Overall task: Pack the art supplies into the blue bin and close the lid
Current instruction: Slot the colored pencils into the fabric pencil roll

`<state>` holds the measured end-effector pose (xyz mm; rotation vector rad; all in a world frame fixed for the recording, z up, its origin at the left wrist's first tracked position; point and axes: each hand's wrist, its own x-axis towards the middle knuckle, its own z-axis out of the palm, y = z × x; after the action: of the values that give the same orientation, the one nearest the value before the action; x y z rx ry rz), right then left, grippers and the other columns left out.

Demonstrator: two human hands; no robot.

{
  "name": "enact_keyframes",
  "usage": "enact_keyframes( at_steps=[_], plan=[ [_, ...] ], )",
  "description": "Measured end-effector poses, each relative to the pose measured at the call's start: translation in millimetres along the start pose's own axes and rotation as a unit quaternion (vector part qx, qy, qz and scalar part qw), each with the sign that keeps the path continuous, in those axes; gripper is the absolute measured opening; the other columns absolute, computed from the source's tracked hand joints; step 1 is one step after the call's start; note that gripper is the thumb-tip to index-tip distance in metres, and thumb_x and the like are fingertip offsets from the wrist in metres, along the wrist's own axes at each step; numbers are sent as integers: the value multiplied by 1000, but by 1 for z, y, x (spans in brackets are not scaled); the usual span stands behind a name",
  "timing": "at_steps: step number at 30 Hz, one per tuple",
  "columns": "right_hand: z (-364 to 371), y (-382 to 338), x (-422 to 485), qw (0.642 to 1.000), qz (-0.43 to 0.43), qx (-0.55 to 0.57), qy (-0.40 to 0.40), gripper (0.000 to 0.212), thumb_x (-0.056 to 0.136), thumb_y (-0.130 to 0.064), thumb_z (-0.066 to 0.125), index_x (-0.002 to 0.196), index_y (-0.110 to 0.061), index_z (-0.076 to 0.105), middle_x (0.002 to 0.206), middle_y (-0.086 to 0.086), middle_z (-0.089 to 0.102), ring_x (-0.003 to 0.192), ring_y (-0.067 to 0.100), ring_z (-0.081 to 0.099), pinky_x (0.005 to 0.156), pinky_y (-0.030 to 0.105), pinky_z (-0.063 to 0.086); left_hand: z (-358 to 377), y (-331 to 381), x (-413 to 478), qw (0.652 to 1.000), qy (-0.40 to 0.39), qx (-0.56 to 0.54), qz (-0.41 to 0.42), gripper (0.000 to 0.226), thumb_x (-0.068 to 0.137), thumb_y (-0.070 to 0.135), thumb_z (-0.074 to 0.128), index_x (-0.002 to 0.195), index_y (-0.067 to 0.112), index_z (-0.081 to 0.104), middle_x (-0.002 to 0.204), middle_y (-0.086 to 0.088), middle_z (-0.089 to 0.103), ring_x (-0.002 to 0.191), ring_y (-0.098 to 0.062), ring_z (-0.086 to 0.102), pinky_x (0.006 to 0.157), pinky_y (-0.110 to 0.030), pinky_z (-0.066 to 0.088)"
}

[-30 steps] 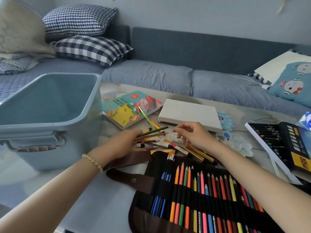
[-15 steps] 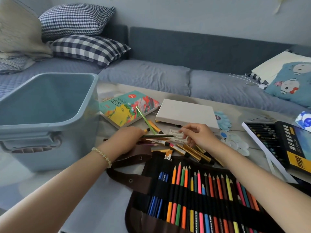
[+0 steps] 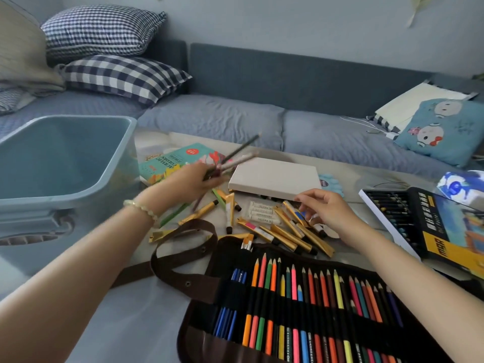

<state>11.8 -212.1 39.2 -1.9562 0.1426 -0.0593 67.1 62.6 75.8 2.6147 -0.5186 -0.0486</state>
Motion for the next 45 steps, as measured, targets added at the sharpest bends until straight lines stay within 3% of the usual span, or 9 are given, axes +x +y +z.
enact_keyframes(
  at_steps=[7,16,19,23,28,34,39,43,45],
  plan=[
    [-17,-11,-12,998,-1,59,19,18,95,-18,53,92,-12,69,74,1,61,59,10,54,57,24,48,-9,52,5,909,-3,-417,8,40,96,53,37,79,18,45,71,4,33,62,-11,33,63,-25,35],
    [-32,-21,-38,992,-45,59,99,27,99,-28,44,93,-17,68,93,2,66,83,14,59,70,20,49,58,102,17,803,-50,-593,20,43,100,45,35,83,10,55,97,3,65,105,-12,62,102,-32,41],
    [-23,-6,-39,970,52,221,92,41,101,-39,33,103,-13,64,109,8,64,101,19,59,92,30,44,68,125,17,748,34,-662,28,39,101,37,38,70,14,45,61,3,52,63,-13,63,85,-36,53],
    [-3,0,-38,859,184,477,21,62,99,-53,24,120,-4,56,125,15,59,118,26,53,102,38,39,81,151,20,746,169,-643,34,38,101,32,41,66,17,40,54,4,38,42,-7,40,48,-20,44],
    [22,-5,-37,791,237,562,53,58,101,-45,23,104,-1,60,121,17,61,120,28,53,107,40,36,99,160,27,762,245,-597,57,35,101,28,42,69,14,43,56,2,41,43,-7,41,48,-22,39],
    [32,-12,-32,708,259,654,63,49,103,-36,25,128,-4,53,121,9,63,121,20,55,102,26,42,111,157,24,799,216,-555,84,22,98,24,50,82,10,46,57,-2,43,46,-12,44,46,-22,42],
    [29,-11,-21,706,277,647,83,44,102,-35,26,115,-6,56,79,6,58,69,15,51,76,22,45,109,152,21,825,199,-510,141,10,94,18,57,91,14,48,56,0,49,45,-8,49,48,-20,45],
    [30,-10,-24,727,276,623,83,47,103,-35,28,133,-6,49,132,4,58,124,19,53,102,32,44,107,153,19,851,151,-474,167,8,96,20,53,91,22,47,59,4,48,51,-12,49,52,-33,50],
    [26,-10,-26,777,250,569,95,39,103,-31,28,115,-6,56,119,7,62,117,22,56,98,37,44,106,151,20,856,146,-472,150,13,99,20,48,86,20,45,62,3,42,52,-11,41,49,-29,41]
  ],
)
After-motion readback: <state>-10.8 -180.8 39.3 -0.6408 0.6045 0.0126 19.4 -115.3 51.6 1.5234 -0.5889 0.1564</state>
